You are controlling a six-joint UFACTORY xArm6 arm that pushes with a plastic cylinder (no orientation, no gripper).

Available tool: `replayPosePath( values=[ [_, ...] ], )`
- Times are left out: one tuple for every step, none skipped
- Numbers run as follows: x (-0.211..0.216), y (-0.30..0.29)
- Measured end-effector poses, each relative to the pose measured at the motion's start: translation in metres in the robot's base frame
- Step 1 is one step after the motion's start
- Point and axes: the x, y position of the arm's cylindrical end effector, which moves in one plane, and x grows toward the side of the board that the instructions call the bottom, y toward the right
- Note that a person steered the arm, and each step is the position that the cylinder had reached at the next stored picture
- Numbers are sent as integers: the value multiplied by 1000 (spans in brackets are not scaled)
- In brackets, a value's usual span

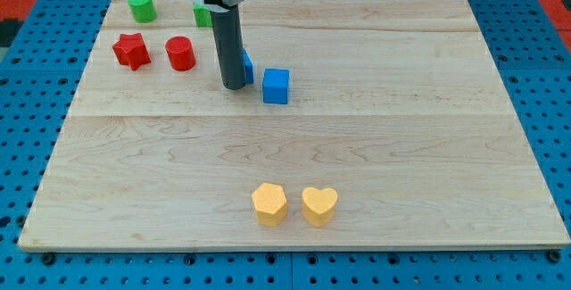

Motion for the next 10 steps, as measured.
replayPosePath(
  values=[
    [-19,2],
    [-16,3],
    [31,6],
    [29,71],
    [3,116],
    [-38,142],
    [-76,157],
    [-91,187],
    [-114,176],
    [-109,140]
  ],
)
